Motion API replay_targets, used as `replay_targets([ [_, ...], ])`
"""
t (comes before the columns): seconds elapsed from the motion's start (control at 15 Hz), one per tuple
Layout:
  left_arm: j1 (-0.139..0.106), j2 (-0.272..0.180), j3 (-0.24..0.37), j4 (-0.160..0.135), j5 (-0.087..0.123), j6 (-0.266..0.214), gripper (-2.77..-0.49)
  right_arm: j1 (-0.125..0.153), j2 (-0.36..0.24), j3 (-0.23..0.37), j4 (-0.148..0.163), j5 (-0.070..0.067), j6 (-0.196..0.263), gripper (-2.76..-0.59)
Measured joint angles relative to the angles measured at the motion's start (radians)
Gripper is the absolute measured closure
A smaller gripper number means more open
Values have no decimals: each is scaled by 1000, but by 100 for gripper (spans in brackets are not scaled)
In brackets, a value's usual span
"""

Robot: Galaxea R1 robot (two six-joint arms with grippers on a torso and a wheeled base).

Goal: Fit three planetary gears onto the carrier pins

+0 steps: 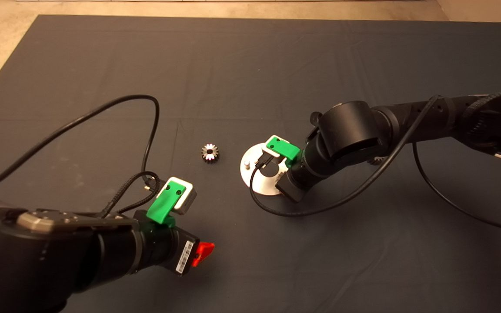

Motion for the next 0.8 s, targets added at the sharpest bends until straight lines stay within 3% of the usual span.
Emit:
replay_targets([
  [0.8, 0, 0, 0, 18, 0, 0, -236, -8, -6, 0, -22, 5, 0, -81],
])
